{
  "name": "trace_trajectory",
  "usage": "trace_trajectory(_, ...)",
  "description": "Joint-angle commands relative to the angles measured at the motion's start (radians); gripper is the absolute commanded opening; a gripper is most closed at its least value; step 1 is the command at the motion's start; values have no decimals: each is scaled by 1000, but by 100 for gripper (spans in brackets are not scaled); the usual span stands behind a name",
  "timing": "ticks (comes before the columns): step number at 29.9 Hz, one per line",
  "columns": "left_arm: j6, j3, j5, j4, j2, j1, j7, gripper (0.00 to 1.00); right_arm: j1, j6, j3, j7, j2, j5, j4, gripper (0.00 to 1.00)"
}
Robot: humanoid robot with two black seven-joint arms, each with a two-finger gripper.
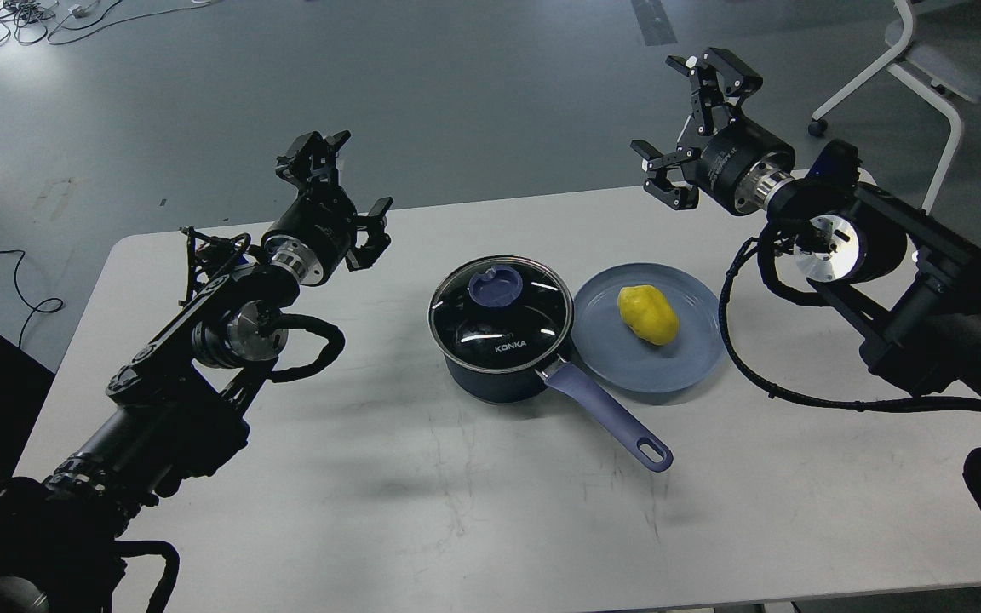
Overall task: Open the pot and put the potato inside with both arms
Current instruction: 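Raise the left gripper and orient it toward the pot lid knob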
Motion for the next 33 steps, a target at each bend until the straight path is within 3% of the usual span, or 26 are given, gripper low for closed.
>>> trace_trajectory(1,-13,4,-11,-2,17,8,3,98,1,6,-24,-48,12,-3,3,100)
trace_trajectory(14,-7,-2,-67,2,6,37,-6,98,-9,21,-78,-47,6,-10,5,100)
trace_trajectory(28,-7,10,-60,-2,1,36,-16,98,-37,185,-50,-24,-138,-9,20,100)
trace_trajectory(33,-5,10,-54,-2,-3,33,-16,98,-37,187,-42,-26,-144,-10,20,100)
